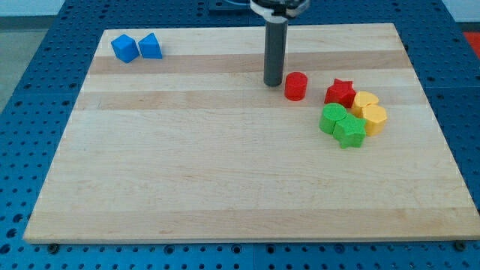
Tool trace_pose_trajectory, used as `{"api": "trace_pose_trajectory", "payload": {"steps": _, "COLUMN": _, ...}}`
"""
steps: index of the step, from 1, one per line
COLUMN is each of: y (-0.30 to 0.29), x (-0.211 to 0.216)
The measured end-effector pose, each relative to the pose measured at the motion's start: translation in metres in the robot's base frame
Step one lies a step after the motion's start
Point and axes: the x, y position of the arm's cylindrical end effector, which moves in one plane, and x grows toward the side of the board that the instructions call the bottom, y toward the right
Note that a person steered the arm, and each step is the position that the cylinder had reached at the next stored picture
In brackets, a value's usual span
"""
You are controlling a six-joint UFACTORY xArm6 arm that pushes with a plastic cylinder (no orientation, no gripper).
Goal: Slide the red circle to the top left side of the green circle
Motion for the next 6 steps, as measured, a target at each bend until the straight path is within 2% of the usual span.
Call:
{"api": "trace_pose_trajectory", "payload": {"steps": 2, "y": 0.029, "x": 0.006}}
{"api": "trace_pose_trajectory", "payload": {"steps": 5, "y": 0.033, "x": 0.055}}
{"api": "trace_pose_trajectory", "payload": {"steps": 6, "y": 0.033, "x": 0.058}}
